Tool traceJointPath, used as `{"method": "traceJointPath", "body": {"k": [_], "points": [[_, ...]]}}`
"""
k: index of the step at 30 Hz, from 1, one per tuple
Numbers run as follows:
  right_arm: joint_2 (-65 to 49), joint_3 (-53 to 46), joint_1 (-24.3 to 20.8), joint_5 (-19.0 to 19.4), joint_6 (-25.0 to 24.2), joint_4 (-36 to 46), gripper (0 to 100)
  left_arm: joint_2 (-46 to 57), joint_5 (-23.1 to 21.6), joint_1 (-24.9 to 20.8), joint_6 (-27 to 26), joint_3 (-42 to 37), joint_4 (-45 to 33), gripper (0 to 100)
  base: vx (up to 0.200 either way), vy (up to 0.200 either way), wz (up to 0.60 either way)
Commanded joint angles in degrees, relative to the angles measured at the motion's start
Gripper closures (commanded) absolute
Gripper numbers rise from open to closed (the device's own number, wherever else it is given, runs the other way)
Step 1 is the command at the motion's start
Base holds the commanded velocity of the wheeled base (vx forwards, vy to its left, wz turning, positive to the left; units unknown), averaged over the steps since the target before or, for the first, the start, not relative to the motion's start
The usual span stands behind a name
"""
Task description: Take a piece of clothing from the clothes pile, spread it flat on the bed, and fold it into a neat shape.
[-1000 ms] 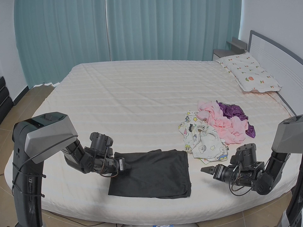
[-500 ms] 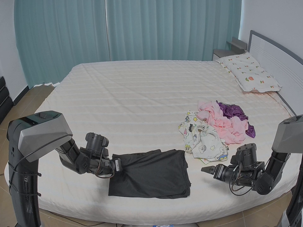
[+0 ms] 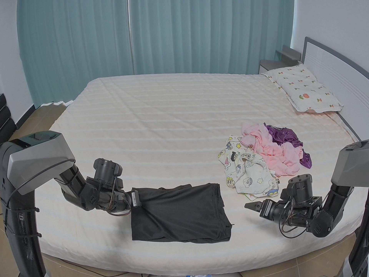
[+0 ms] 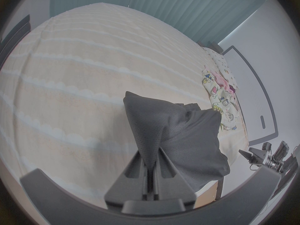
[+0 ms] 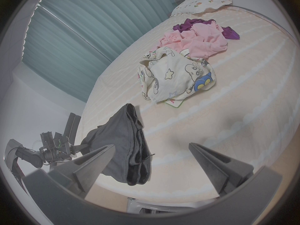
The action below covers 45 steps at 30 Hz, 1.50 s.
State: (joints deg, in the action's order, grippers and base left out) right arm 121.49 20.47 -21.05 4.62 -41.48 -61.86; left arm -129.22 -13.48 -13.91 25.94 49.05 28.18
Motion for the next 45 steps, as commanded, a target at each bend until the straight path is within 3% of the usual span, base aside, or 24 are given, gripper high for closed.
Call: {"method": "traceJointPath", "body": {"k": [1,31,45], "points": [[0.2,0.1,-0.1,0.0,0.0,0.0,0,1.3,0.0,0.5,0.0,-0.9,0.0,100,0.000,0.200,0.00],[1.2,0.4,-0.7,-0.1,0.1,0.1,0,1.0,-0.2,4.1,-0.1,-2.6,0.1,100,0.000,0.200,0.00],[1.9,0.9,-1.8,-0.3,0.1,0.0,0,0.6,-0.5,4.2,0.1,-3.0,0.2,100,-0.029,0.000,0.00]]}}
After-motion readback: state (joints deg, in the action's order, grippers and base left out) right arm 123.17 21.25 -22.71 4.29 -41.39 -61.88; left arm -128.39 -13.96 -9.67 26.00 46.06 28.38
